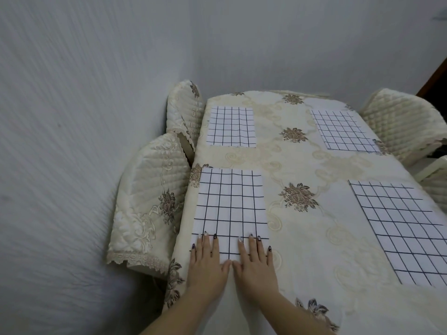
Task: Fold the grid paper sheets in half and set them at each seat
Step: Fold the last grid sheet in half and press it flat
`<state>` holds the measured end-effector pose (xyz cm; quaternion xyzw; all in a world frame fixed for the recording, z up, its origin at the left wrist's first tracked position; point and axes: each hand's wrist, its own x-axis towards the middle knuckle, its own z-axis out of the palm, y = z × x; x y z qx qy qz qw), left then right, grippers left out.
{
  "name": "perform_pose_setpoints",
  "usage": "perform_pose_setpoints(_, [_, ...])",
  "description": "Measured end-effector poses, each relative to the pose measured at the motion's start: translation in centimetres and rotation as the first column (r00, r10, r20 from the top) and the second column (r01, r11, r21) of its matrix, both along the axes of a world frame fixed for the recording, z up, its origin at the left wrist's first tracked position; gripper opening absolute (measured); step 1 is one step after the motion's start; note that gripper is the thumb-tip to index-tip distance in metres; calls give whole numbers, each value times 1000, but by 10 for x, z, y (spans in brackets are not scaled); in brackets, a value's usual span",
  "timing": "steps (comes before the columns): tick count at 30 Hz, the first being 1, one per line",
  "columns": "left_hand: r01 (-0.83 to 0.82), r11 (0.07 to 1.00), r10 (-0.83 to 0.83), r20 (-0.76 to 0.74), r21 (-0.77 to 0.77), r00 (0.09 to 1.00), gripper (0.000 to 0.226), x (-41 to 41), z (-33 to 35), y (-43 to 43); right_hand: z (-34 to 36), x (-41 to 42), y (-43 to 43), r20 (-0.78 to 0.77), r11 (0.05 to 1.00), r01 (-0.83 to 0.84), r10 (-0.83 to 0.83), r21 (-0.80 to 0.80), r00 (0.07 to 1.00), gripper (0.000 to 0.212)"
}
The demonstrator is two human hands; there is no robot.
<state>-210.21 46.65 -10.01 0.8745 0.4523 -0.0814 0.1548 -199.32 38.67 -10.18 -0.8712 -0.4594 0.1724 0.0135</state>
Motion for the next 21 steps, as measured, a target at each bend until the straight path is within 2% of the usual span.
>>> perform_pose_setpoints(3, [-31,1000,31,-5,5,1000,73,1,-1,1,-14,2,1,-34,999,30,-30,-19,999,56])
perform_pose_setpoints(5, [-48,999,48,-6,17,999,74,1,-2,2,-14,5,0,-18,998,62,-62,6,998,60])
perform_pose_setpoints(11, [-96,995,96,34,-8,995,77,-7,-2,10,0,19,-8,-59,997,64,-61,44,996,120])
perform_pose_setpoints(13, [-72,997,69,75,38,995,85,-10,0,9,-2,21,-15,-35,996,81,-79,32,996,113])
perform_pose_setpoints(14, [-48,998,45,65,42,997,87,-11,1,8,0,20,-18,8,998,56,-56,28,998,99])
perform_pose_setpoints(16, [-50,998,47,74,42,996,87,-13,2,6,4,15,-21,-21,997,71,-71,7,997,63])
perform_pose_setpoints(17, [-45,998,41,74,54,996,91,-14,0,4,8,15,-23,-28,997,72,-72,-18,997,58])
perform_pose_setpoints(18, [-50,998,48,62,34,997,91,-15,-3,3,8,15,-25,-51,998,63,-64,-12,997,61])
perform_pose_setpoints(20, [-75,997,75,24,-2,997,78,-15,-5,3,3,17,-26,-23,998,35,-34,60,999,76])
perform_pose_setpoints(21, [-81,997,81,21,11,997,73,-15,-3,2,1,17,-25,-58,999,22,-21,24,998,85])
